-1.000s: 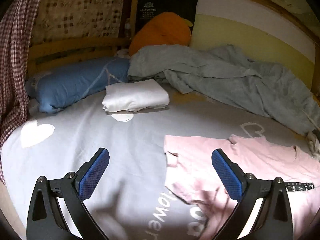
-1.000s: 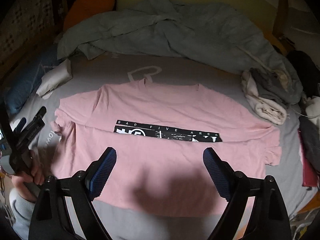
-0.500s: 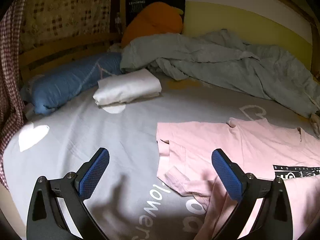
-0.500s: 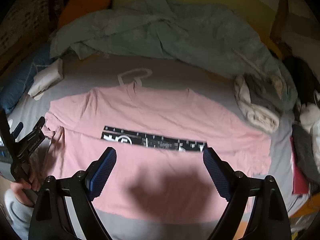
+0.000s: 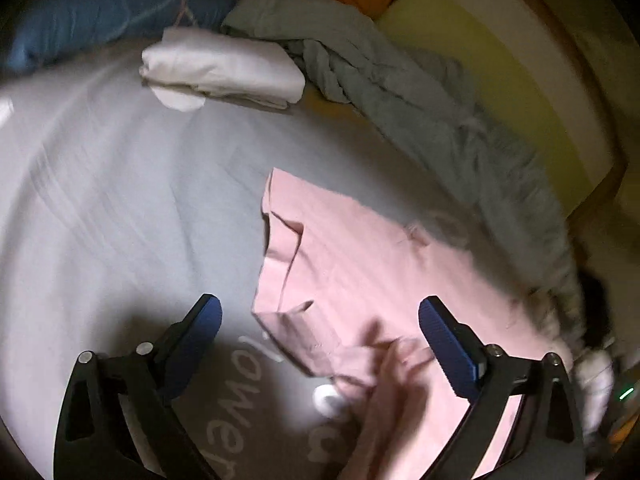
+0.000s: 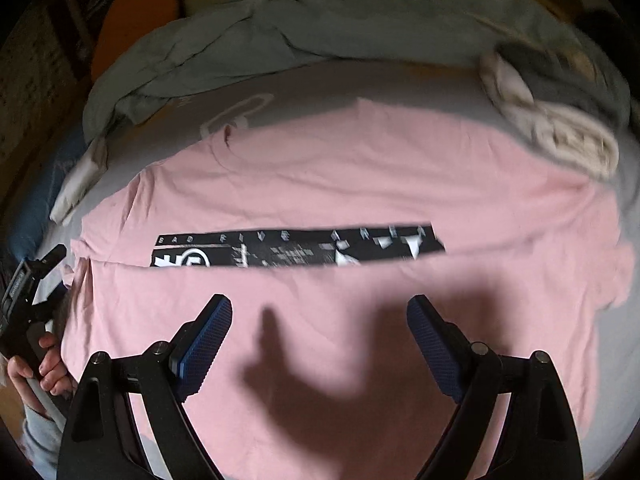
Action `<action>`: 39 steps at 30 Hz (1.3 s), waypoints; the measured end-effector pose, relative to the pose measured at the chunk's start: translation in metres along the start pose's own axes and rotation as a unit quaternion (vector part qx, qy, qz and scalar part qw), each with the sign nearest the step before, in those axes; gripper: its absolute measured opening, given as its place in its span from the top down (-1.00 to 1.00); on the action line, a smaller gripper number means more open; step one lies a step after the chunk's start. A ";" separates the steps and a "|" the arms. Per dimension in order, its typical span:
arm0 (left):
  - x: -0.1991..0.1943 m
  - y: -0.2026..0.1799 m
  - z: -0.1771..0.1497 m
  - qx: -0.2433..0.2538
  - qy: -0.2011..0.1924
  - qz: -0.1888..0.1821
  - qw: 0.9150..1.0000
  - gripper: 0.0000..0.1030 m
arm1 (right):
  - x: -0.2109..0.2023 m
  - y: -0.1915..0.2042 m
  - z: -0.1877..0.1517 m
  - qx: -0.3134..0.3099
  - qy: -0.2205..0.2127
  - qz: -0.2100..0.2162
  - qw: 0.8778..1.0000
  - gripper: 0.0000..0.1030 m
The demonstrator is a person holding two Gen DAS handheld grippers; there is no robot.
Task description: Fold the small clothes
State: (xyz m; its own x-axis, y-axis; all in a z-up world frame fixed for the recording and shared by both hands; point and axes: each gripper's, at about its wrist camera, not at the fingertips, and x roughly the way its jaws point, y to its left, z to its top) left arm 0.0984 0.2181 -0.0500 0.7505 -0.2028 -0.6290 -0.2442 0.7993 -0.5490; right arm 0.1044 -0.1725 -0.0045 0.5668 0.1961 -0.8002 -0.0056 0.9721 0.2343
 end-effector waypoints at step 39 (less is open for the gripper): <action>-0.024 -0.144 -0.030 0.234 -0.008 -0.033 0.972 -0.47 | -0.096 -0.118 0.015 0.056 -0.151 -0.114 0.980 -0.75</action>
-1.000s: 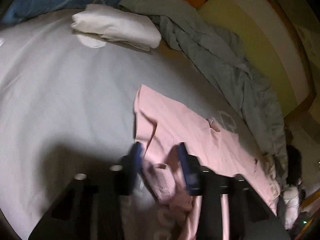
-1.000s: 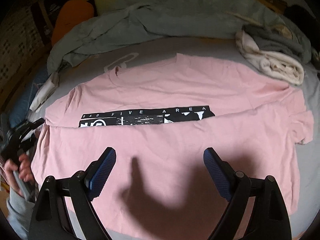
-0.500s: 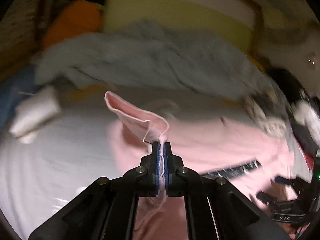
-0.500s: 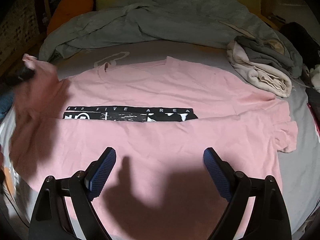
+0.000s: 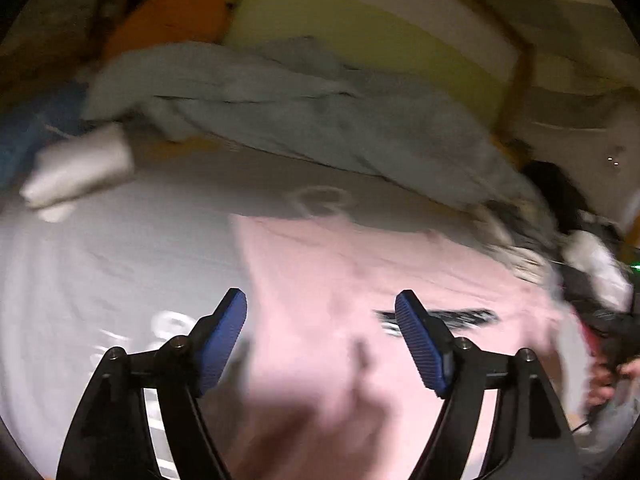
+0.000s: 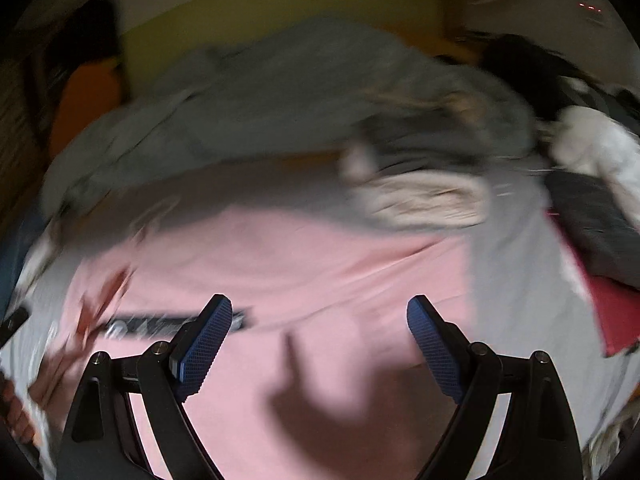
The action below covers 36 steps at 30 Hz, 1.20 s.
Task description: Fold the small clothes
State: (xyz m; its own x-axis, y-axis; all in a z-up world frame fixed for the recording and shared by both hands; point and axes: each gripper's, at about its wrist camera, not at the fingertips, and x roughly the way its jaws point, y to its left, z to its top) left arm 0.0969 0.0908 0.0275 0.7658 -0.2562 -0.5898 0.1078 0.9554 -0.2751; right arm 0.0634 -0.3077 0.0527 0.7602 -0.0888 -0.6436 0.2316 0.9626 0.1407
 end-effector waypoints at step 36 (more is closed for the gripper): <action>-0.030 0.045 -0.032 -0.076 -0.078 0.054 0.993 -0.46 | 0.094 0.132 -0.033 -0.101 0.095 0.054 0.989 0.75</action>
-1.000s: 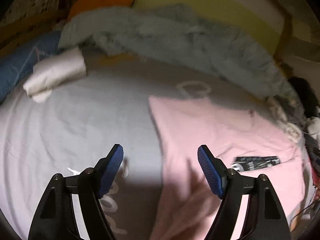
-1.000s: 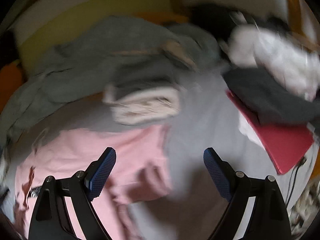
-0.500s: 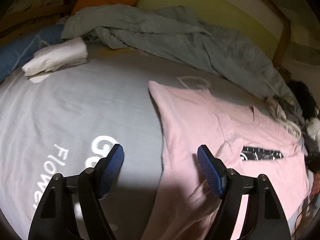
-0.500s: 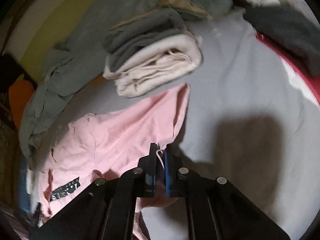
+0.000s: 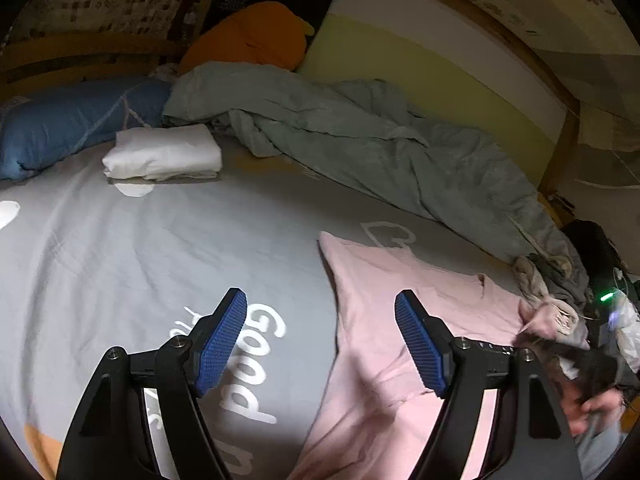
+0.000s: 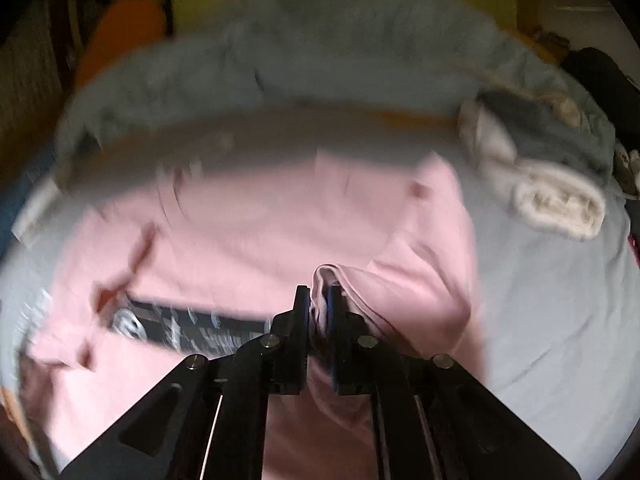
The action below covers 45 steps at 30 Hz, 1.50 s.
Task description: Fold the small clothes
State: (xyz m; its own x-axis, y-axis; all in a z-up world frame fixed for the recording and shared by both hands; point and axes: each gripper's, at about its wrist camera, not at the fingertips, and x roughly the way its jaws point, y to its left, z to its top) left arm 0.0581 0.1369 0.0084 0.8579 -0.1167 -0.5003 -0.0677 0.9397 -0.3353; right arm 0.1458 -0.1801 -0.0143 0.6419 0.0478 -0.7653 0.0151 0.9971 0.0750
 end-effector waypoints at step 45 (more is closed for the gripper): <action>0.003 -0.033 -0.010 0.043 0.031 -0.022 0.998 -0.52 | 0.002 -0.088 0.065 0.166 0.105 0.144 0.970 0.20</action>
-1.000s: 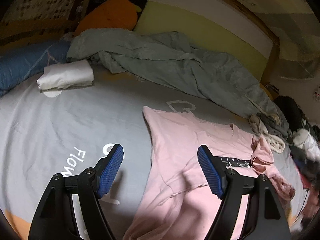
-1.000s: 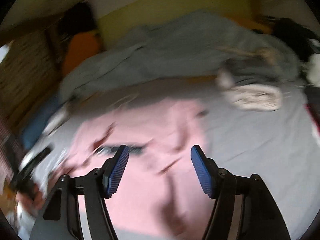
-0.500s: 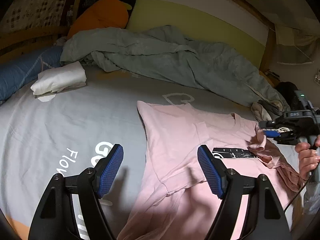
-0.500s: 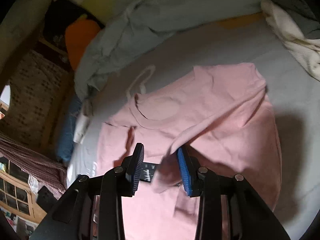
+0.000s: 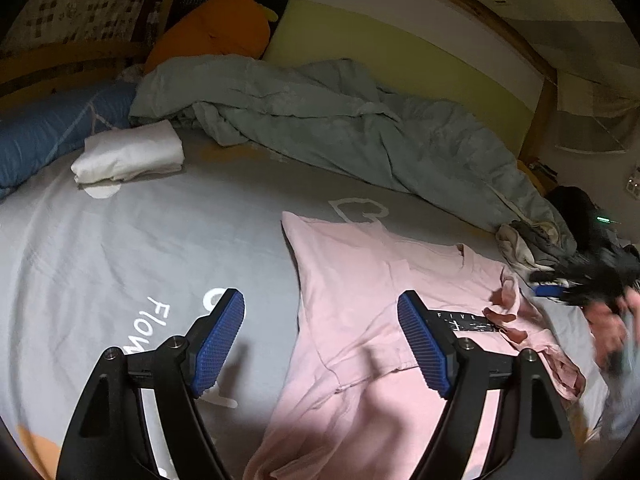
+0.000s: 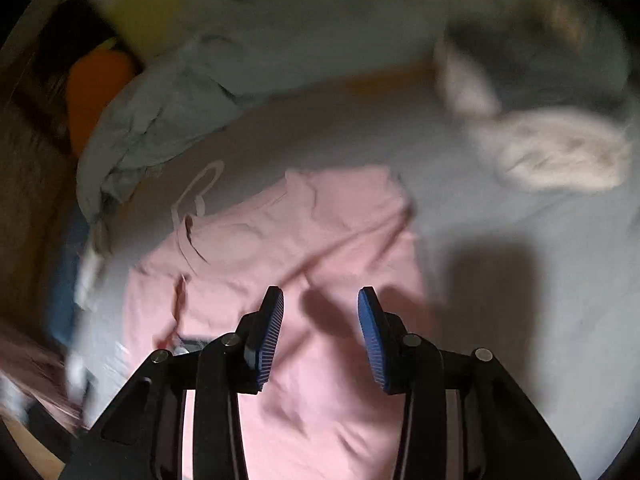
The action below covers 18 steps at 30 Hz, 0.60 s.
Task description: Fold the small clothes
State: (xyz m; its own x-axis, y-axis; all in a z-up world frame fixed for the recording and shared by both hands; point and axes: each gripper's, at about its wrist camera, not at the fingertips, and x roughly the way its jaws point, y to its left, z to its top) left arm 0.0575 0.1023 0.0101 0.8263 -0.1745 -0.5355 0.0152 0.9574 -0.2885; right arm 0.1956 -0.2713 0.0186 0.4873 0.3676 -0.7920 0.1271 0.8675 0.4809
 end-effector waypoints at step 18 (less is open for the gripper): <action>-0.002 0.015 -0.008 -0.006 0.034 -0.002 0.999 -0.52 | -0.087 0.009 -0.051 -0.135 -0.154 0.008 0.979 -0.29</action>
State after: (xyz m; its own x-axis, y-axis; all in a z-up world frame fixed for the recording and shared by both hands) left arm 0.0518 0.1152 0.0004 0.7863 -0.1931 -0.5869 0.0107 0.9540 -0.2995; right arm 0.1106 -0.2781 0.0724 0.7297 0.2990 -0.6150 -0.0945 0.9348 0.3424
